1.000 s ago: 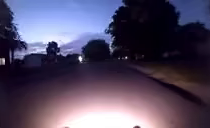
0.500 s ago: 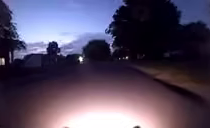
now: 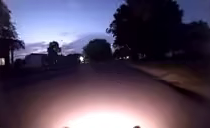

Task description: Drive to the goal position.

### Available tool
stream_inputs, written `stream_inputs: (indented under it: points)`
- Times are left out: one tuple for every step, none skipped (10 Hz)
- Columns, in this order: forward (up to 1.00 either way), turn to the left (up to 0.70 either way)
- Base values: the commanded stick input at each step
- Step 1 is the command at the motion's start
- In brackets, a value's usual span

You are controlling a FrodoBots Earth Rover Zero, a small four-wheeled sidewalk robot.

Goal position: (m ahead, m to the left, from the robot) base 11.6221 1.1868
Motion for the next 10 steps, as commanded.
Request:
stream_inputs:
  points:
    - [0.7,0.0]
    - [0.7,0.0]
    - [0.7,0.0]
    - [0.7,0.0]
    - [0.7,0.0]
    - [0.7,0.0]
    - [0.7,0.0]
    - [0.7,0.0]
    - [0.7,0.0]
    - [0.7,0.0]
